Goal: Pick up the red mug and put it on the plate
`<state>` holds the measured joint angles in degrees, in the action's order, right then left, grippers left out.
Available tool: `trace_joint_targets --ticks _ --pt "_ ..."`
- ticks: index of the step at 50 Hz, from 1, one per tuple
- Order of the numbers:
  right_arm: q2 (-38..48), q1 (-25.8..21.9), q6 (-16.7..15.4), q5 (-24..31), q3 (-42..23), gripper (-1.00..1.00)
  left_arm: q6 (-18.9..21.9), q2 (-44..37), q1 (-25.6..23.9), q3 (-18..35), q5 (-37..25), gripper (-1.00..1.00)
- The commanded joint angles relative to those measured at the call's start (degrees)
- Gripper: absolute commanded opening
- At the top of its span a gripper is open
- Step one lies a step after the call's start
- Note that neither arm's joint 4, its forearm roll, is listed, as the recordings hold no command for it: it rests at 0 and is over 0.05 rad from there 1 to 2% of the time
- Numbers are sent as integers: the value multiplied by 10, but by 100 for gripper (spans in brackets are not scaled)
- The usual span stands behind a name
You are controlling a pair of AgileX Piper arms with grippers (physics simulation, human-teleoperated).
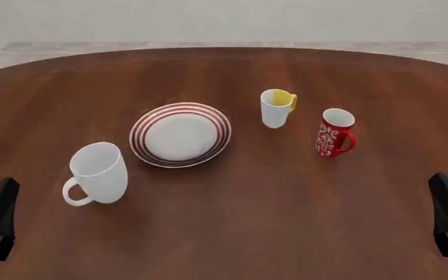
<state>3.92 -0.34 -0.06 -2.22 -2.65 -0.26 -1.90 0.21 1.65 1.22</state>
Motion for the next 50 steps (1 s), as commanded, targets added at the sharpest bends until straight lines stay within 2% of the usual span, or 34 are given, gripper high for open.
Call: trace_joint_targets --ticks 1,24,26,28,30,31,33,34,36,37,39,40,42,43,45,47,48,50 --pt "3 1 4 -9 26 100 1 3 -2 -16 4 100" --pt "59 -7 4 -50 23 100 -2 15 -2 -10 -9 100" --pt "101 -13 3 -72 16 100 -2 15 -2 -9 -9 100" --pt "104 -27 -1 -64 1 100 -2 15 -2 -9 -9 100" --pt "154 -34 -2 -79 -13 100 -1 14 -3 -10 -8 100" --pt "187 -53 0 -86 -25 100 -2 14 -4 -10 -7 100" --pt "218 -47 -45 -82 -47 100 -3 14 -3 -12 -6 100" --pt "260 -51 -43 -90 -58 100 -3 14 -2 -12 -7 100" --pt "284 -72 -41 -73 -85 100 -3 15 -2 -10 -9 100" --pt "294 -88 -52 -52 -111 100 -4 16 -3 -8 -11 100" --pt "283 -80 -55 -34 -130 100 -4 15 -3 -8 -10 100" --pt "300 -103 -61 -27 -143 100 -4 14 -3 -9 -9 100" --pt "311 -94 -65 -19 -159 100 -5 12 -2 -8 -8 100" --pt "325 -102 -79 -11 -170 100 -6 10 -2 -8 -7 100" --pt "322 -100 -71 -4 -180 100 -6 11 -2 -9 -6 100" --pt "315 -96 -99 11 -198 100 -6 11 -3 -9 -6 100" --pt "340 -110 -124 23 -214 100 -6 5 -3 -10 1 100" --pt "348 -110 -118 33 -230 100 -6 0 -3 -11 8 100"
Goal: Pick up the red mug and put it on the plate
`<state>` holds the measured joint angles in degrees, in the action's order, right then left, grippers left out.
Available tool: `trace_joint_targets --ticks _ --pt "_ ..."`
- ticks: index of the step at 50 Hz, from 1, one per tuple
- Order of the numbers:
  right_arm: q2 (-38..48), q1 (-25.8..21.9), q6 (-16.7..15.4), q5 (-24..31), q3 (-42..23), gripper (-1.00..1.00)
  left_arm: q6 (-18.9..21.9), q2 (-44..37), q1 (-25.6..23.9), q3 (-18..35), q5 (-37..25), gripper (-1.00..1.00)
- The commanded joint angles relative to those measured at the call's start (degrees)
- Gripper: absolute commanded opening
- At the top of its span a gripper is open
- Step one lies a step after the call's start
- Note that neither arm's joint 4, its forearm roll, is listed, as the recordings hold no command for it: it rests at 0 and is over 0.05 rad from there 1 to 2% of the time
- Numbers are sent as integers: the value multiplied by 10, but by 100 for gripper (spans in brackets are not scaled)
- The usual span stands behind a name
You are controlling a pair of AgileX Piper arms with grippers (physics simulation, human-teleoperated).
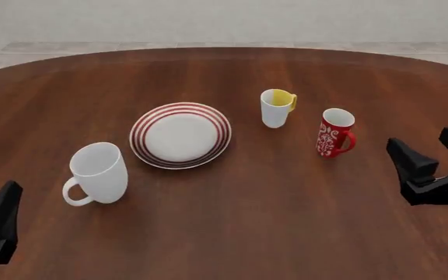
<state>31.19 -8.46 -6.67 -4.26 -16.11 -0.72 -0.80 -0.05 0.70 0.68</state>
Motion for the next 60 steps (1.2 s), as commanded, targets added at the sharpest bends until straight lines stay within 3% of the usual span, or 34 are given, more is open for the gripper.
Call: trace_joint_targets --ticks 1,5,7,8,9,14,24,27,29,33,35,37,41,42,44,60 --pt "79 -24 -64 56 -103 100 -1 -15 -1 -3 18 100" --pt "99 -32 -70 68 -123 100 -1 -23 -1 -6 29 100" --pt "99 -46 -97 70 -131 100 -1 -25 -1 -6 31 100" --pt "86 -43 -130 61 -125 100 -2 -27 -1 -6 32 100" --pt "121 -22 -117 69 -139 100 -2 -28 -1 -5 33 100" --pt "153 -12 -97 78 -170 100 -2 -35 -2 -6 41 100" --pt "224 17 -93 107 -237 100 -3 -29 -1 -4 34 100" --pt "255 19 -51 134 -274 100 -3 -31 -2 -4 35 100" --pt "274 15 -61 140 -285 100 -4 -29 -2 -3 32 100" --pt "291 26 -37 148 -310 100 -5 -12 -1 0 14 100" --pt "302 26 -42 153 -320 100 -7 -9 0 1 9 100" --pt "322 26 -3 166 -340 100 -8 -2 1 1 3 100" --pt "343 35 -6 168 -351 100 -10 4 1 2 -3 100" --pt "347 44 11 169 -357 100 -10 3 1 2 -2 100" --pt "355 44 -1 169 -360 100 -10 2 1 0 0 100" --pt "421 74 -8 158 -381 100 -8 1 2 1 0 100"
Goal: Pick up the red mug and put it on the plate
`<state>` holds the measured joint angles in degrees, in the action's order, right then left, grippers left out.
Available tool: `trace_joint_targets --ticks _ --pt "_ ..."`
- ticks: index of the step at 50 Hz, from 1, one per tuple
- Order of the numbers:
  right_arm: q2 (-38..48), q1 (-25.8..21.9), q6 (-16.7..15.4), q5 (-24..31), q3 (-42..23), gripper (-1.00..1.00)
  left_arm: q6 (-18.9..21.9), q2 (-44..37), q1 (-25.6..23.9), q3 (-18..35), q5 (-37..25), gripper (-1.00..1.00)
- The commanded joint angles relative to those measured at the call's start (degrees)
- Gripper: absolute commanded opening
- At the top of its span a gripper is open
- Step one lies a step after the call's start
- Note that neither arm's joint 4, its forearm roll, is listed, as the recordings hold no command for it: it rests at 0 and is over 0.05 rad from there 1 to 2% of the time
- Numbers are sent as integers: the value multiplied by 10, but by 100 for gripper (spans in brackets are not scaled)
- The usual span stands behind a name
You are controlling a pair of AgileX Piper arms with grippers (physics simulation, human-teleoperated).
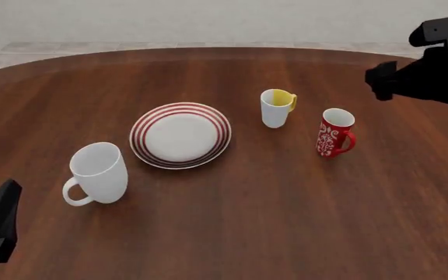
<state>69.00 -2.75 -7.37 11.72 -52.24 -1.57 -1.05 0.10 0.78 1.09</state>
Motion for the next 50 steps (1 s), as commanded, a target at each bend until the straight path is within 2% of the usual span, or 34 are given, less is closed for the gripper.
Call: trace_joint_targets --ticks 1,14,50 --pt "45 18 -1 -3 -20 100 1 4 0 -1 -3 100" --pt "78 17 -18 -17 -9 100 0 7 0 2 -8 100" --pt "166 5 -14 -69 3 100 1 8 1 -2 0 100"
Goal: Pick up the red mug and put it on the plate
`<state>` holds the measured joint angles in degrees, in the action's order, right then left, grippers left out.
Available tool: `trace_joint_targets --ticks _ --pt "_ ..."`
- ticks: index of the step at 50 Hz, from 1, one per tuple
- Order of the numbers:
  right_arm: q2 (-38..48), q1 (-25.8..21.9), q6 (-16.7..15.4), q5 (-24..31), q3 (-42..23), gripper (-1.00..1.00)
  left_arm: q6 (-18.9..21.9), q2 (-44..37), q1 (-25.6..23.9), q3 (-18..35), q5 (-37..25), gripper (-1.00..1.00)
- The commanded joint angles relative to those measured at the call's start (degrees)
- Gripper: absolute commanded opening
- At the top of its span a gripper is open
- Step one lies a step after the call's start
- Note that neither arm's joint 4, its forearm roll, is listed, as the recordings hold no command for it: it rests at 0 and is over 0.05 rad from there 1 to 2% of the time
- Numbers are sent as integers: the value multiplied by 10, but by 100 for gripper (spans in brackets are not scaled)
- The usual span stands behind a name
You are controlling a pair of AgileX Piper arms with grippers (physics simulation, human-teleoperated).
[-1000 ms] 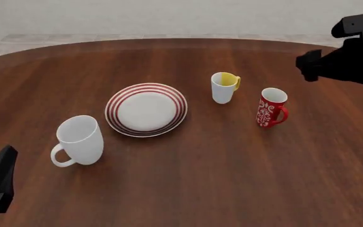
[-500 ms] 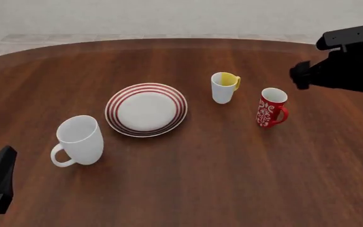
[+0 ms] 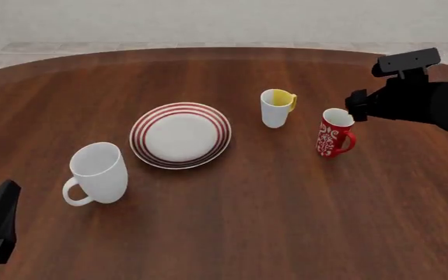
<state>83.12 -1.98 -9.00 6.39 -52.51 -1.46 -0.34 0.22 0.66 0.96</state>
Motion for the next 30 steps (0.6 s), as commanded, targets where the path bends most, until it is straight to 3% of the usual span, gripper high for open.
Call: trace_joint_targets --ticks 1,30 --pt "29 -3 1 -17 8 100 0 0 0 0 1 100" --pt "73 -11 -6 -31 7 100 -5 1 1 2 -1 100"
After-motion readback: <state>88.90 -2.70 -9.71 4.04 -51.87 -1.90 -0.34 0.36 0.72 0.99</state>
